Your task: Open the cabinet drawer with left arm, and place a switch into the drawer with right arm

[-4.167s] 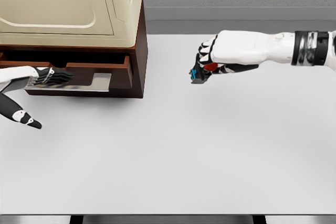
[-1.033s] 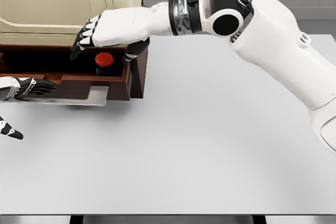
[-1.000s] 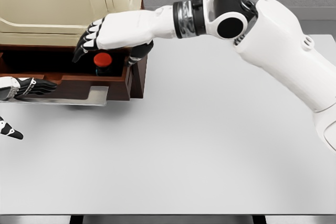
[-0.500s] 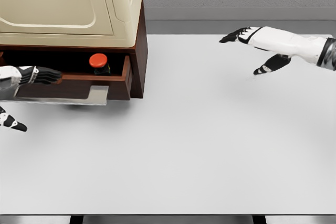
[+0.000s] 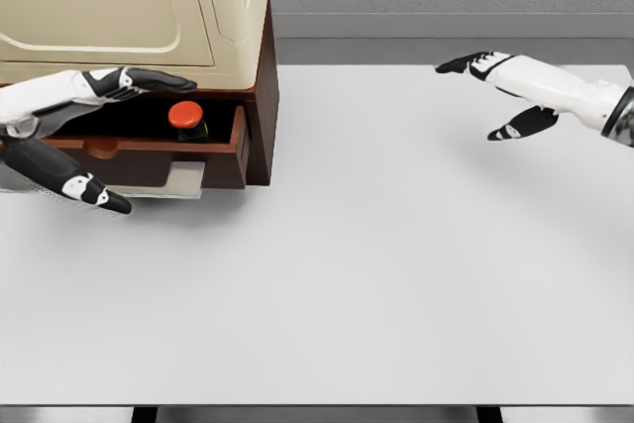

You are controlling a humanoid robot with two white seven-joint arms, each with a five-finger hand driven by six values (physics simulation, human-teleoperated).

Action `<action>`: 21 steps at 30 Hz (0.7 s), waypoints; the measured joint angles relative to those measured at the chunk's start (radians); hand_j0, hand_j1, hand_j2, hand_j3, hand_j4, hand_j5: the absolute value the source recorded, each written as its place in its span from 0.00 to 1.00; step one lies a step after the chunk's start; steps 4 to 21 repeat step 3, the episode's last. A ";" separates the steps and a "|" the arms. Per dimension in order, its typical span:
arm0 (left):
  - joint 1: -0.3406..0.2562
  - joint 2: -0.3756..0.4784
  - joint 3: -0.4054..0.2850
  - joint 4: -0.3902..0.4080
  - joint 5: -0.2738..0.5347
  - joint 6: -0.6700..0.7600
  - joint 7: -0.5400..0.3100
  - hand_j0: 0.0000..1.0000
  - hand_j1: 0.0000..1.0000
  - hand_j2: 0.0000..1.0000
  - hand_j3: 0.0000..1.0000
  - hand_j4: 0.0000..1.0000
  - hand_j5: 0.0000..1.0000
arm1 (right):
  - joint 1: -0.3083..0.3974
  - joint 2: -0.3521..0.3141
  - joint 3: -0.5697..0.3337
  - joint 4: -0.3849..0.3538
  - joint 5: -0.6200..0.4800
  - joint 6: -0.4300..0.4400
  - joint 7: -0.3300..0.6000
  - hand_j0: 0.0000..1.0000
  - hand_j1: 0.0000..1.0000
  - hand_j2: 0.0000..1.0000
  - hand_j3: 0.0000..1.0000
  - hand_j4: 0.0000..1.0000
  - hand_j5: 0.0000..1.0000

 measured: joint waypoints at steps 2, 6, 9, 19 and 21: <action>-0.015 -0.069 -0.004 0.000 -0.005 -0.002 0.000 1.00 1.00 1.00 1.00 1.00 1.00 | 0.006 -0.002 0.003 0.004 0.000 0.000 0.000 1.00 1.00 1.00 1.00 1.00 1.00; -0.017 -0.094 -0.006 0.000 -0.007 -0.003 0.000 1.00 1.00 1.00 1.00 1.00 1.00 | 0.006 -0.002 0.004 0.005 0.000 0.000 0.000 1.00 1.00 1.00 1.00 1.00 1.00; -0.017 -0.094 -0.006 0.000 -0.007 -0.003 0.000 1.00 1.00 1.00 1.00 1.00 1.00 | 0.006 -0.002 0.004 0.005 0.000 0.000 0.000 1.00 1.00 1.00 1.00 1.00 1.00; -0.017 -0.094 -0.006 0.000 -0.007 -0.003 0.000 1.00 1.00 1.00 1.00 1.00 1.00 | 0.006 -0.002 0.004 0.005 0.000 0.000 0.000 1.00 1.00 1.00 1.00 1.00 1.00; -0.017 -0.094 -0.006 0.000 -0.007 -0.003 0.000 1.00 1.00 1.00 1.00 1.00 1.00 | 0.006 -0.002 0.004 0.005 0.000 0.000 0.000 1.00 1.00 1.00 1.00 1.00 1.00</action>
